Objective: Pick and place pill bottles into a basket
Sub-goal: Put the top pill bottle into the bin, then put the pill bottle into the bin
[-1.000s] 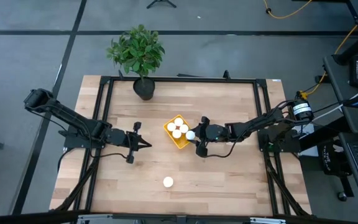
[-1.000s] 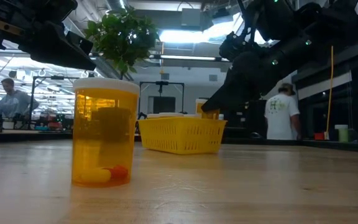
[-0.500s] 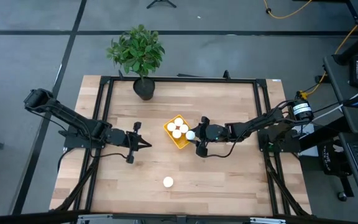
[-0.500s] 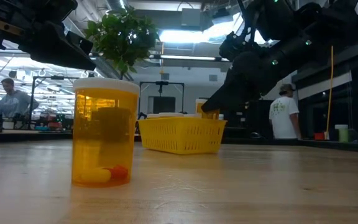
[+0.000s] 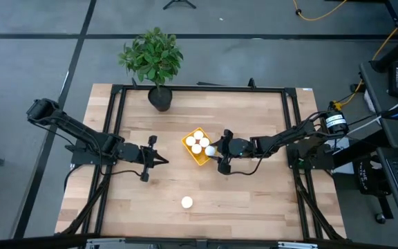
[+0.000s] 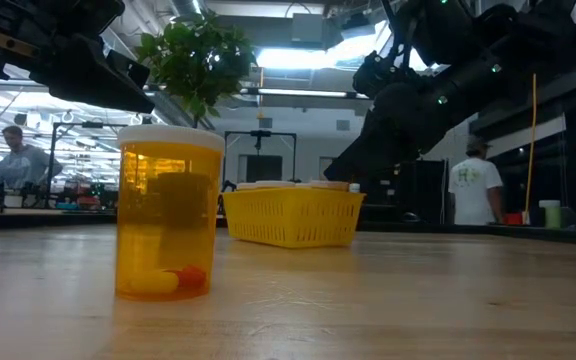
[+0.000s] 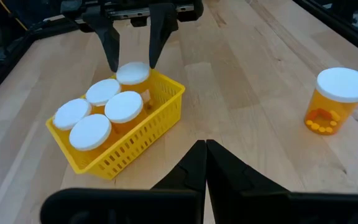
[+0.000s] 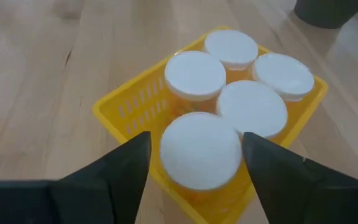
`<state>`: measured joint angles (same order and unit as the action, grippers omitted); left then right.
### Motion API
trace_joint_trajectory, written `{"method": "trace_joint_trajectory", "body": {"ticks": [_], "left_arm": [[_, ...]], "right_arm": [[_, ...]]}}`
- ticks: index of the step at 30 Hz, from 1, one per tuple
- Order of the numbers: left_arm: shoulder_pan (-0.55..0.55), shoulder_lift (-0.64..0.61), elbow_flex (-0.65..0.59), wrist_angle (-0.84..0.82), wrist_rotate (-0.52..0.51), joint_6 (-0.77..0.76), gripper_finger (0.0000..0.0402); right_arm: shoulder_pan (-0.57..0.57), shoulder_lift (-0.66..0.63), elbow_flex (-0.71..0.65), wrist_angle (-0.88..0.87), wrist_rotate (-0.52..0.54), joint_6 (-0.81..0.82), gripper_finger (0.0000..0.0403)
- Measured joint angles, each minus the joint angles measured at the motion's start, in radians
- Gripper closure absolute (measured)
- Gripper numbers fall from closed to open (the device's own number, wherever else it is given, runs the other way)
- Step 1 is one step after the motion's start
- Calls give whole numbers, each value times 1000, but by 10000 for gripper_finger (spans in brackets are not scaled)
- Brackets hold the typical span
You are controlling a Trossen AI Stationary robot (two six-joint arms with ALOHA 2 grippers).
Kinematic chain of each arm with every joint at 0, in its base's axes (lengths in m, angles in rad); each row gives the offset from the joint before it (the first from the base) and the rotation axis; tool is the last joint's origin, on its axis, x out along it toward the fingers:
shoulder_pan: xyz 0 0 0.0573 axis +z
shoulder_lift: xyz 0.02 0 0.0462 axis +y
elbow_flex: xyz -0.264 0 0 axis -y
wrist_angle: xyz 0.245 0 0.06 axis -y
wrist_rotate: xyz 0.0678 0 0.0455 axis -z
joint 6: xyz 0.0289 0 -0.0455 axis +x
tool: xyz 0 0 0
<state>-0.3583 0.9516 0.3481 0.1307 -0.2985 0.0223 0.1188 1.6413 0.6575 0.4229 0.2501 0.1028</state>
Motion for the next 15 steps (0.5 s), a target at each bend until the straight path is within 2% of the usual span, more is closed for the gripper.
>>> {"method": "trace_joint_trajectory", "body": {"ticks": [5, 15], "left_arm": [[0, 0, 0, 0, 0, 0, 398], [0, 0, 0, 0, 0, 0, 398]], "right_arm": [[0, 0, 0, -1, 0, -7, 133], [0, -5, 1, -8, 3, -61, 132]]}}
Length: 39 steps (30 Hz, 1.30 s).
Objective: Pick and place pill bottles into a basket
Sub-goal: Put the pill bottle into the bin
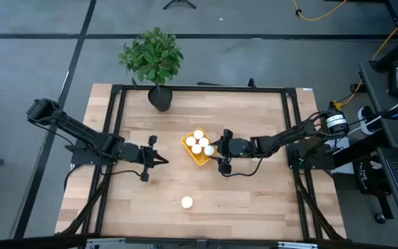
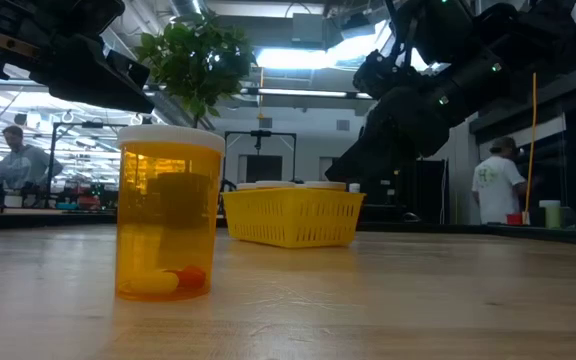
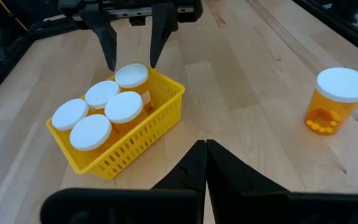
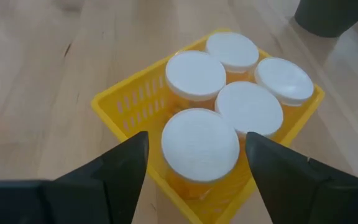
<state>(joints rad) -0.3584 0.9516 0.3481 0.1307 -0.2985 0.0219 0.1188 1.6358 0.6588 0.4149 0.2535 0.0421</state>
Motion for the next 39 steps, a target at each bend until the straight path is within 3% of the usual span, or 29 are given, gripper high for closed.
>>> {"method": "trace_joint_trajectory", "body": {"ticks": [3, 8, 12, 18, 24, 30, 39], "left_arm": [[0, 0, 0, 0, 0, 0, 398], [0, 0, 0, 0, 0, 0, 398], [0, 0, 0, 0, 0, 0, 398], [0, 0, 0, 3, 2, 0, 398], [0, 0, 0, 2, 3, 0, 391], [0, 0, 0, 1, 7, 0, 326], [0, 0, 0, 23, -73, -34, 183]], "right_arm": [[0, -28, 28, -58, 0, -22, 132], [0, -129, 114, -297, 20, 2, 132], [5, -208, 127, -319, 38, -17, 153], [45, -290, 74, -310, 94, -21, 267], [89, -309, -27, -144, 94, -22, 391], [116, -308, -140, 48, 95, 38, 378], [119, -308, -188, 98, 95, 96, 399]]}}
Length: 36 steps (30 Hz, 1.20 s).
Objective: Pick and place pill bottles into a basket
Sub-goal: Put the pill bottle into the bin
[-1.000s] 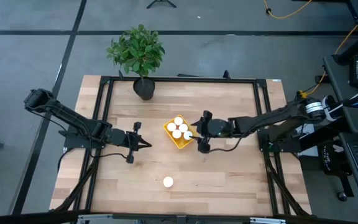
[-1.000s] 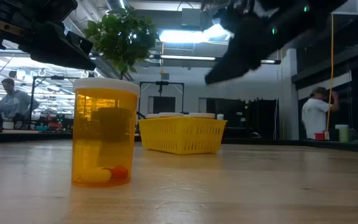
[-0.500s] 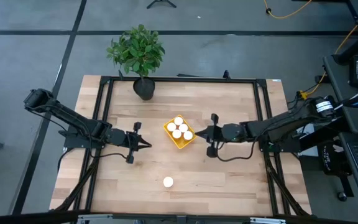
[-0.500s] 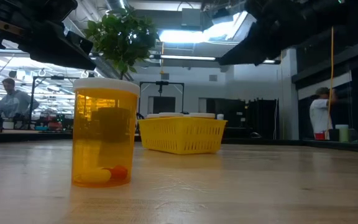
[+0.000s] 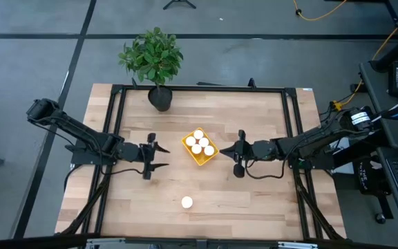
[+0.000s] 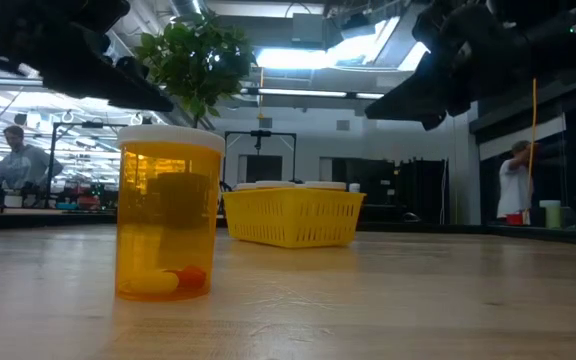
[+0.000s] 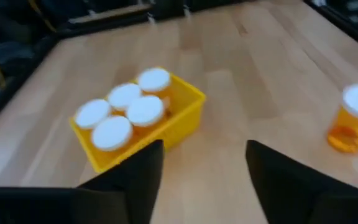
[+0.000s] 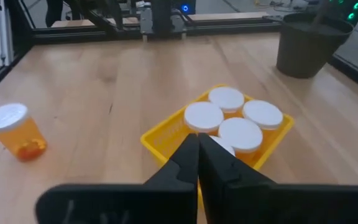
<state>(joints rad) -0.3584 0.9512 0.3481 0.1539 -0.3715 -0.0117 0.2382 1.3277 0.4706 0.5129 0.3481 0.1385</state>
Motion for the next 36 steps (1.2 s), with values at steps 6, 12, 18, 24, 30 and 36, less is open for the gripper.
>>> {"method": "trace_joint_trajectory", "body": {"ticks": [6, 12, 18, 24, 30, 36], "left_arm": [[0, 0, 0, 13, -113, 6, 121], [0, 0, 0, 13, -96, -46, 109], [-19, 16, 0, 30, -3, -170, 113], [-106, 120, 47, 59, -26, -212, 113], [-197, 279, 169, 35, -35, -217, 113], [-297, 419, 286, -40, -129, -299, 113]], "right_arm": [[0, 0, 0, 0, -1, 18, 385], [0, 0, 0, -1, -1, 16, 387], [7, 0, 0, -8, -1, 13, 399], [84, 0, 0, -8, 29, 13, 400], [173, 0, 0, -3, 156, 18, 401], [233, 0, 0, 0, 159, 93, 399]]}}
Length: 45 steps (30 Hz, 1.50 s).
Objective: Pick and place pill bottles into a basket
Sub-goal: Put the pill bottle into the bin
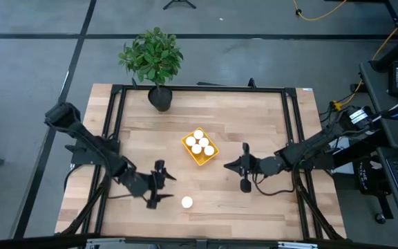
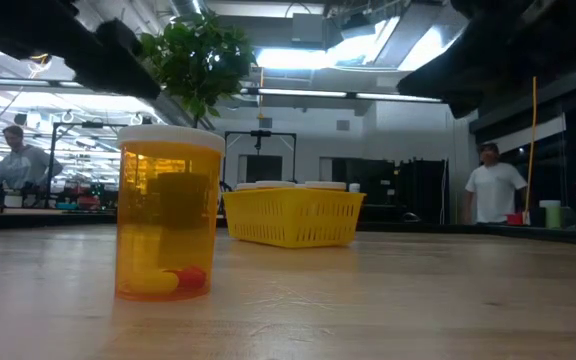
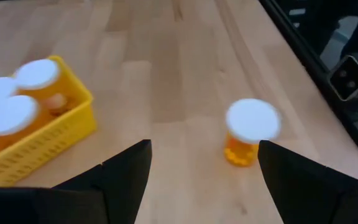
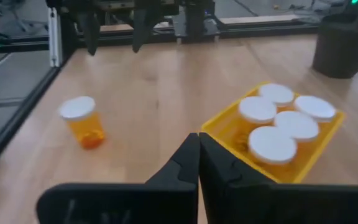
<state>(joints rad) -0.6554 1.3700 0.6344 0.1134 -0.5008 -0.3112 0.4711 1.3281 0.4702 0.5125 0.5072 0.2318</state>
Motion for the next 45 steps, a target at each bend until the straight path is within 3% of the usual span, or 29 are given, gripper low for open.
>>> {"method": "trace_joint_trajectory", "body": {"ticks": [8, 18, 33, 45], "left_arm": [[-68, 209, 163, -6, -40, -53, 113], [-69, 370, 238, -4, -51, -145, 113], [-33, 418, 264, 1, -58, -177, 113], [8, 418, 263, 1, 30, -173, 116]], "right_arm": [[68, 0, 0, 1, 34, 28, 395], [124, 0, 0, 6, 80, 46, 394], [135, 0, 0, 13, 80, 63, 394], [135, 0, 0, 13, 80, 53, 394]]}}
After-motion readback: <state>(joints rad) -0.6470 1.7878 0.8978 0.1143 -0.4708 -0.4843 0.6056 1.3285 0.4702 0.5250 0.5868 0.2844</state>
